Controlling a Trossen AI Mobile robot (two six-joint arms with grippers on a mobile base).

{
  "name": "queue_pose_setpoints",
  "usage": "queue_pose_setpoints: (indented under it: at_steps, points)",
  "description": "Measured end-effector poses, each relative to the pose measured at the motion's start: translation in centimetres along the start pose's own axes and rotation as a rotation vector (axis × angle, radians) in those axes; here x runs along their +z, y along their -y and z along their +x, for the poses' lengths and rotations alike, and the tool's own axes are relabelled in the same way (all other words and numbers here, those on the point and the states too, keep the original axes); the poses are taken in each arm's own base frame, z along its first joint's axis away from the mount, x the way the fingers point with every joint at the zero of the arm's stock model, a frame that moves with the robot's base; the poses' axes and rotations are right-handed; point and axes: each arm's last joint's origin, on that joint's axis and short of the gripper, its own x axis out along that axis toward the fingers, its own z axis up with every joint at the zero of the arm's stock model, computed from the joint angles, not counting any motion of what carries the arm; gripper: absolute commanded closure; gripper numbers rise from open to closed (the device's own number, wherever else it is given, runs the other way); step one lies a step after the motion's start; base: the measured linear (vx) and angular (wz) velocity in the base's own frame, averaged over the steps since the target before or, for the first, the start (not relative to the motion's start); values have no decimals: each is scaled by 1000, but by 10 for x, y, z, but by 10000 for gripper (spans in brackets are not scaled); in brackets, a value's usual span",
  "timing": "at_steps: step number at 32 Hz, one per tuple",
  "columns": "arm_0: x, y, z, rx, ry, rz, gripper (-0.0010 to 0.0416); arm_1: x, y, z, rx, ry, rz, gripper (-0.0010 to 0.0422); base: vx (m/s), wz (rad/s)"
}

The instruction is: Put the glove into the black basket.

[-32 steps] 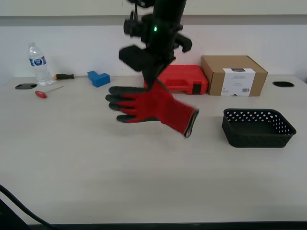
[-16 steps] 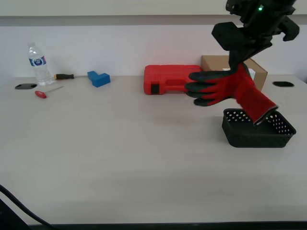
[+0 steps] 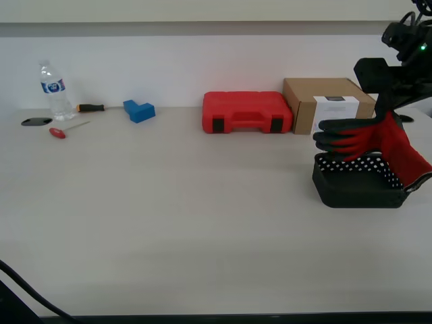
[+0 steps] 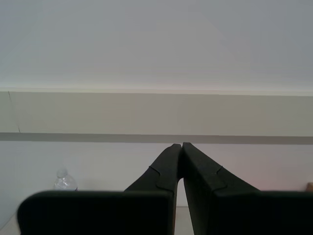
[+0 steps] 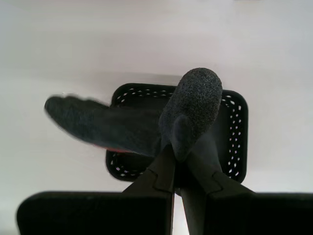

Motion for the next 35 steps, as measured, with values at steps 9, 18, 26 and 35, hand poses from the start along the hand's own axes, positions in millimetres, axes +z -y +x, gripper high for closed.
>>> queue_pose_setpoints:
  at_steps: [9, 18, 26, 35]
  points:
    - [-3, 6, 62, 188, -97, 30, 406, 0, 0, 0, 0, -1, 0, 412, 0, 0]
    - [-4, 7, 87, 239, -153, 55, 398, 0, 0, 0, 0, 0, 0, 412, 0, 0]
    - [0, 8, 86, 235, -145, 46, 251, 0, 0, 0, 0, 0, 0, 412, 0, 0]
    - [19, 8, 62, 225, -33, -20, 199, 0, 0, 0, 0, -1, 0, 412, 0, 0]
